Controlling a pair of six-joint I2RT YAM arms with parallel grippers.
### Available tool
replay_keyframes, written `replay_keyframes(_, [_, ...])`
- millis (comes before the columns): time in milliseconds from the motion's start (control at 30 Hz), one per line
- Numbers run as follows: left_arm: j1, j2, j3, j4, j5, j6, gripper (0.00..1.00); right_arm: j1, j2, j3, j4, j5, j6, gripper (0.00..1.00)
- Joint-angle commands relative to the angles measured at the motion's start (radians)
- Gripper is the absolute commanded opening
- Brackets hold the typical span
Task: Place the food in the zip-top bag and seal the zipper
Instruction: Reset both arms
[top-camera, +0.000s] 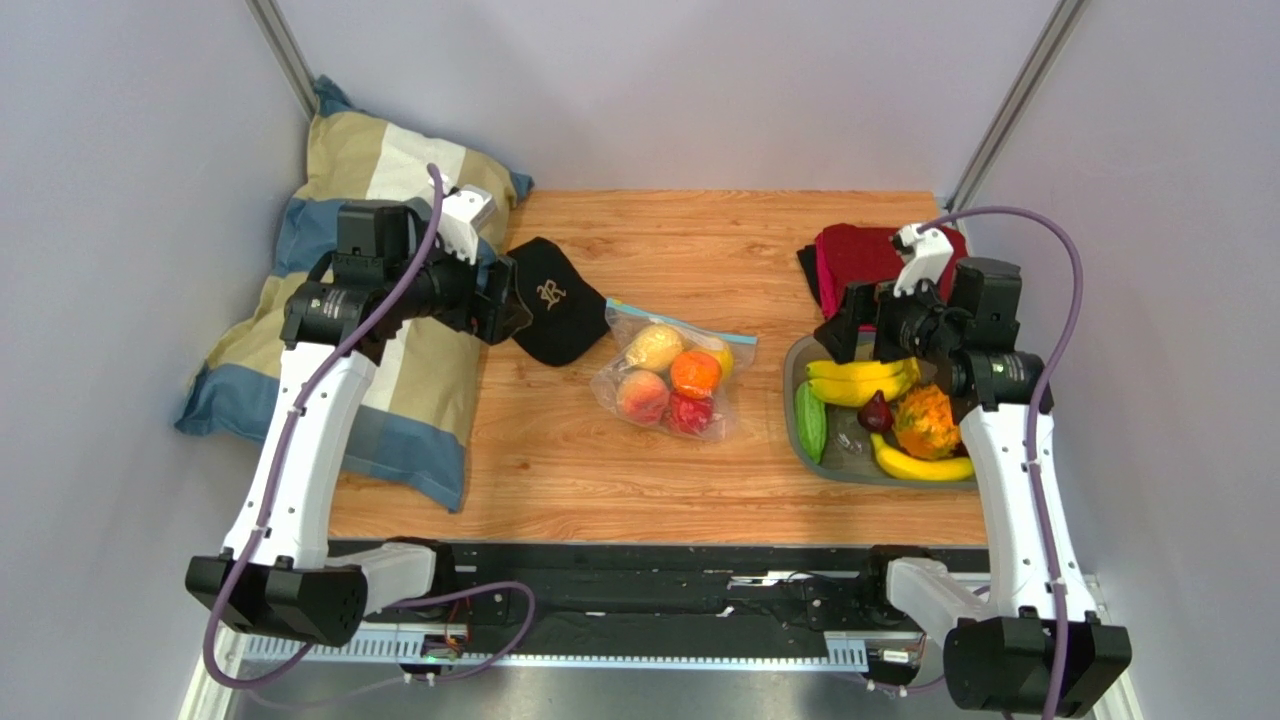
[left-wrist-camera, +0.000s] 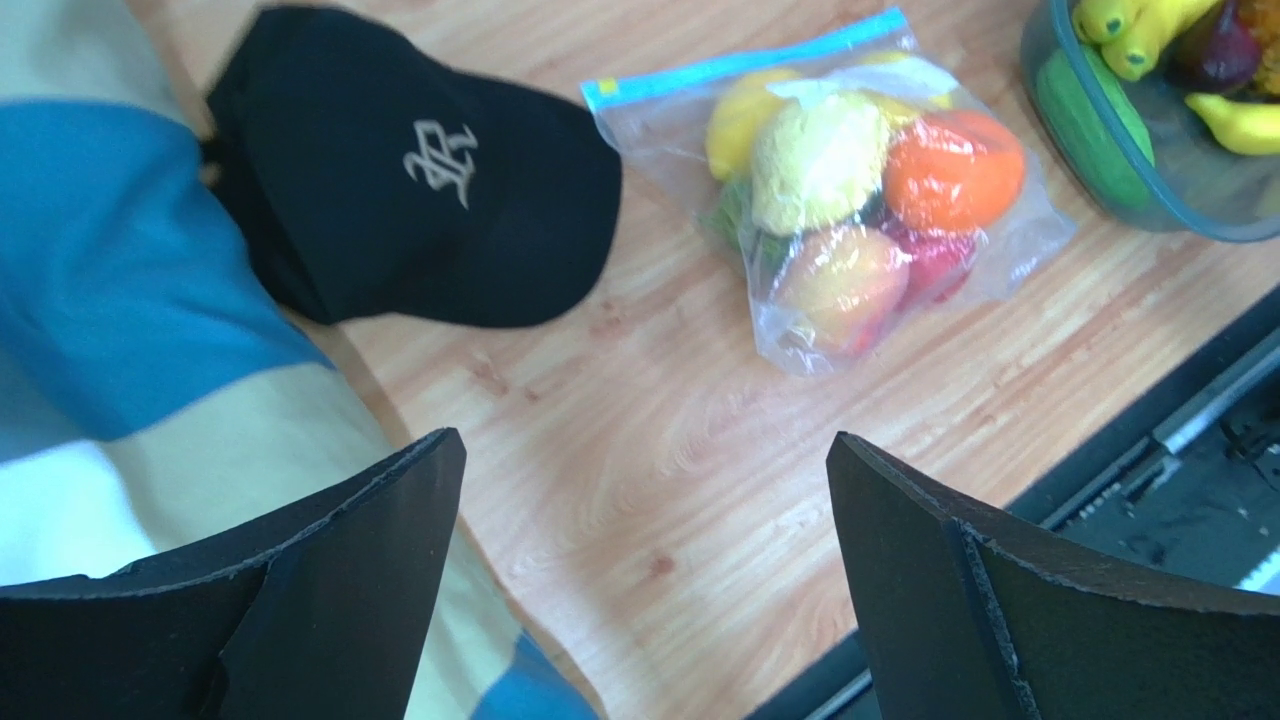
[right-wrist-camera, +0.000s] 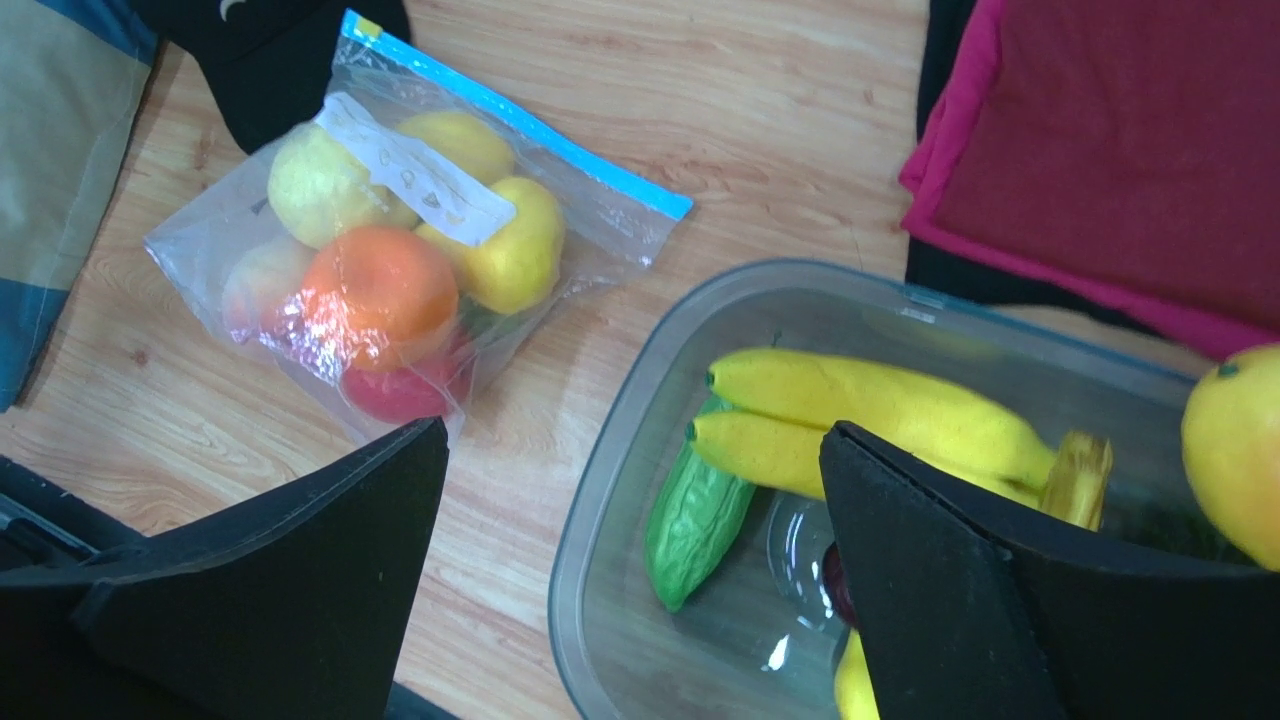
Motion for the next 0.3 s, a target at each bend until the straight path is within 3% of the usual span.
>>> replay_keyframes(0, [0.016, 0.014, -0.072, -0.051, 0.032, -0.047, 0.99, -0.031, -0.071, -0.051, -0.023, -0.035, 0.053, 1.00])
replay_keyframes(267, [0.017, 0.036, -0.062, -0.024, -0.003, -0.056, 0.99, -0.046, -0.088, -0.111, -0.013, -0.077, 0.071, 1.00])
